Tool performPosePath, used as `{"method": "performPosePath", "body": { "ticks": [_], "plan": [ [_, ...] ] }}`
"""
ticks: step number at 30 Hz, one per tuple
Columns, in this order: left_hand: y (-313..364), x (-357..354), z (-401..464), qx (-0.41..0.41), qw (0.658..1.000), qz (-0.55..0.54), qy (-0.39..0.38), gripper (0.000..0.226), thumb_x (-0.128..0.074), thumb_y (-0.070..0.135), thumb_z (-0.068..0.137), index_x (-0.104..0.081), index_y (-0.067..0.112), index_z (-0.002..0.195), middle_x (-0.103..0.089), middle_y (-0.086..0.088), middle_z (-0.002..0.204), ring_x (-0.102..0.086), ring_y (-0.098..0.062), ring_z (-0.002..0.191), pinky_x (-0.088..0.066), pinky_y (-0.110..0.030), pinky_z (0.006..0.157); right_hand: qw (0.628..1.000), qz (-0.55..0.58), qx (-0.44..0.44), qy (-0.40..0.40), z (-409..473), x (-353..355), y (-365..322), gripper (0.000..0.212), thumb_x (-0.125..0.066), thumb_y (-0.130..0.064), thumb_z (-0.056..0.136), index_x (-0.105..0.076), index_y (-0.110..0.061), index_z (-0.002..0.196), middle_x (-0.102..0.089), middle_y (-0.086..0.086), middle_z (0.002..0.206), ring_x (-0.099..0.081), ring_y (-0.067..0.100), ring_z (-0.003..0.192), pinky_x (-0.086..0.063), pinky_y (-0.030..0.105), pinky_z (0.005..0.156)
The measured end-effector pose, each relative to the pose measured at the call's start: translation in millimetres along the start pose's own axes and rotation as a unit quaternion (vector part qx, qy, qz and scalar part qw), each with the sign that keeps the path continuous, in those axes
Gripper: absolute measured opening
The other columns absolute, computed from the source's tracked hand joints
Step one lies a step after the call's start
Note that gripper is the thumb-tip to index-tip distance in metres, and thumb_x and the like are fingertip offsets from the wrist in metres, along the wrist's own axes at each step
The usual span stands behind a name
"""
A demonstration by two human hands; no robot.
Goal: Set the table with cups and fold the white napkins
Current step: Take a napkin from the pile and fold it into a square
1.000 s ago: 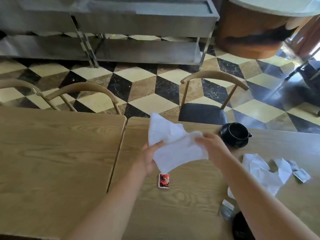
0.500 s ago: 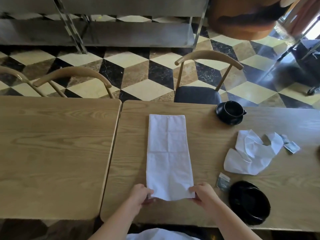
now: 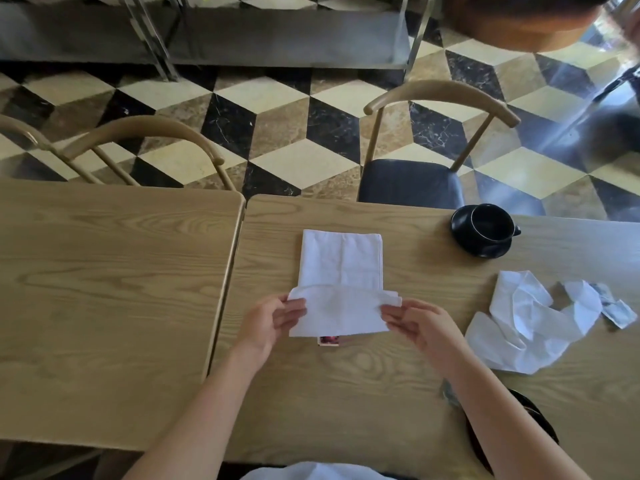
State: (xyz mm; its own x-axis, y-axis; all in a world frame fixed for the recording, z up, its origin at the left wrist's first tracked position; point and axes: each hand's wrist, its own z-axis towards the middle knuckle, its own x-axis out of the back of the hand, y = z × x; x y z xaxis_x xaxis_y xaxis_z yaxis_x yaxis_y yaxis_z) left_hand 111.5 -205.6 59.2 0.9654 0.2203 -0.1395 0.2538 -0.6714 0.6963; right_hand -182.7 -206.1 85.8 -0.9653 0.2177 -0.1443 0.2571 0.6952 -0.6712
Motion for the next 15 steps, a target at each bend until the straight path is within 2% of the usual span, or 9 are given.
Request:
{"method": "performPosePath", "body": {
  "ticks": [2,4,5,6,8,10,13,15],
  "plan": [
    [20.4,-8.0,19.2,-0.026,0.998,0.065,0.0,0.016,-0.065,0.008,0.09,-0.073,0.005,0.103,-0.08,-0.012,0.097,-0.077,-0.023,0.09,-0.056,-0.034,0.084,0.997,-0.073,0.032,-0.017,16.1,-5.2,-22.0,0.017,-0.064,0.001,0.088,-0.079,-0.005,0.093,-0.08,0.01,0.096,-0.076,0.018,0.092,-0.06,0.022,0.075],
    [34.8,-15.9,41.0,-0.052,0.991,0.124,0.021,0.011,-0.077,0.014,0.085,-0.074,0.01,0.095,-0.079,-0.002,0.078,-0.074,-0.011,0.07,-0.054,-0.026,0.07,0.981,-0.183,0.064,-0.003,32.4,-10.8,-40.5,0.011,-0.073,-0.016,0.085,-0.079,-0.015,0.075,-0.072,-0.007,0.071,-0.065,0.007,0.064,-0.049,0.012,0.057],
    [41.4,-19.8,53.6,-0.066,0.986,0.147,0.037,0.01,-0.08,0.018,0.084,-0.074,0.014,0.091,-0.076,0.005,0.07,-0.069,-0.005,0.062,-0.052,-0.022,0.064,0.969,-0.236,0.079,0.009,43.9,-11.9,-48.1,0.02,-0.073,-0.025,0.084,-0.074,-0.02,0.065,-0.059,-0.013,0.059,-0.052,0.004,0.052,-0.04,0.011,0.047],
    [47.2,-23.3,66.1,-0.079,0.981,0.168,0.055,0.009,-0.081,0.022,0.083,-0.074,0.02,0.089,-0.074,0.011,0.069,-0.067,-0.001,0.062,-0.049,-0.019,0.062,0.958,-0.274,0.087,0.021,57.2,-11.6,-54.1,0.028,-0.073,-0.032,0.084,-0.068,-0.022,0.059,-0.046,-0.016,0.053,-0.04,0.004,0.046,-0.03,0.013,0.042],
    [55.3,-27.7,88.1,-0.094,0.971,0.206,0.079,0.009,-0.08,0.032,0.083,-0.072,0.03,0.085,-0.074,0.014,0.083,-0.066,0.002,0.078,-0.045,-0.019,0.067,0.946,-0.309,0.094,0.03,84.4,-11.5,-61.7,0.033,-0.07,-0.041,0.085,-0.065,-0.019,0.061,-0.036,-0.01,0.055,-0.031,0.009,0.047,-0.024,0.02,0.044],
    [59.3,-32.4,112.2,-0.092,0.964,0.232,0.091,0.008,-0.077,0.037,0.085,-0.073,0.03,0.086,-0.074,0.015,0.091,-0.066,0.0,0.089,-0.044,-0.021,0.07,0.939,-0.33,0.097,0.032,113.0,-12.5,-64.8,0.032,-0.067,-0.041,0.088,-0.07,-0.011,0.075,-0.044,-0.004,0.063,-0.039,0.013,0.056,-0.029,0.027,0.053],
    [59.5,-39.9,144.5,-0.078,0.95,0.281,0.112,0.017,-0.072,0.035,0.09,-0.075,0.02,0.097,-0.075,0.007,0.096,-0.067,-0.01,0.092,-0.046,-0.028,0.074,0.929,-0.358,0.083,0.041,148.6,-17.9,-65.7,0.028,-0.063,-0.033,0.091,-0.073,-0.007,0.088,-0.06,-0.002,0.07,-0.052,0.017,0.066,-0.039,0.03,0.06],
    [59.1,-44.3,163.6,-0.069,0.937,0.317,0.128,0.018,-0.069,0.033,0.091,-0.072,0.016,0.093,-0.074,0.001,0.094,-0.067,-0.019,0.088,-0.049,-0.036,0.08,0.92,-0.382,0.068,0.045,170.9,-21.2,-65.5,0.031,-0.061,-0.031,0.091,-0.071,-0.003,0.09,-0.063,0.003,0.073,-0.055,0.019,0.067,-0.041,0.031,0.062]
  ]
}}
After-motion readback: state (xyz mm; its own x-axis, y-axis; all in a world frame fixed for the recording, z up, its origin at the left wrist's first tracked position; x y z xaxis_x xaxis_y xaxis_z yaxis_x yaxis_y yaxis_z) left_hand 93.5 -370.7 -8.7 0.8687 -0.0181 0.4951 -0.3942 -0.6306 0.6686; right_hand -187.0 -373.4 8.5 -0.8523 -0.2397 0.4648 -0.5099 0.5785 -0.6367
